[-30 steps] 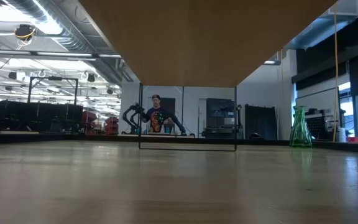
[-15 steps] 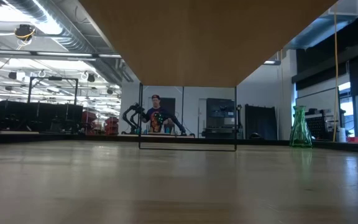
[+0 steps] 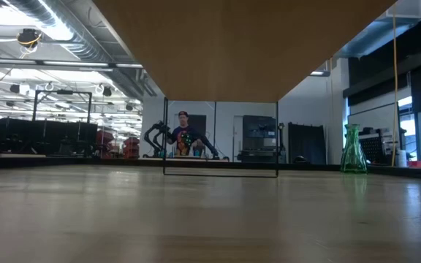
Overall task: Sort vases onto shelf
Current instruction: Put the top white vase on the shelf aligned with the other white vases
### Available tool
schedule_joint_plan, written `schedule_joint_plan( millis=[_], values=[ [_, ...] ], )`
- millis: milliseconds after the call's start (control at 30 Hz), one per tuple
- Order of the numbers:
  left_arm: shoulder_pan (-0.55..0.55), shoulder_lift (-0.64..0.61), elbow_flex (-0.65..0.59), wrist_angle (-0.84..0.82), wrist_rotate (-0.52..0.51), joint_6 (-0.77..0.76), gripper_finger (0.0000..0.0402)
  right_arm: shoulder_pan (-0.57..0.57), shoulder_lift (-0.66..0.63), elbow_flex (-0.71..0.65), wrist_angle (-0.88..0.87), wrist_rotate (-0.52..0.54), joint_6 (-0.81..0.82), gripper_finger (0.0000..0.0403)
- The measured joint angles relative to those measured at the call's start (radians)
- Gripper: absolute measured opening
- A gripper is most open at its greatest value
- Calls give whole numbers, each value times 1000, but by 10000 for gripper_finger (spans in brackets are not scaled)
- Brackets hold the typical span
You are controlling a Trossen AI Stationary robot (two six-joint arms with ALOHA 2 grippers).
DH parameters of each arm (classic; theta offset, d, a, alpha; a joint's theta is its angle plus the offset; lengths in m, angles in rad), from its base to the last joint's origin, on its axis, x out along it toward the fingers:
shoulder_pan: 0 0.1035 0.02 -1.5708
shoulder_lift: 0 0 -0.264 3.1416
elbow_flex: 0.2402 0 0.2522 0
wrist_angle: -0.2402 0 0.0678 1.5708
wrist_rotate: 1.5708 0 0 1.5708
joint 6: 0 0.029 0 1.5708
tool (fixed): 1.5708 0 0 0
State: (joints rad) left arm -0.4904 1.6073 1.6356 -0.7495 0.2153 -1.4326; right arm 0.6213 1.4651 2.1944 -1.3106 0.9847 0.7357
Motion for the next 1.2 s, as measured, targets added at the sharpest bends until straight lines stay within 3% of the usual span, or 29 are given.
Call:
schedule_joint_plan(
  millis=[1200],
  values=[
    [6,26,0,48,23,49,48,0,0,0,0,-8,-1,147]
  ],
)
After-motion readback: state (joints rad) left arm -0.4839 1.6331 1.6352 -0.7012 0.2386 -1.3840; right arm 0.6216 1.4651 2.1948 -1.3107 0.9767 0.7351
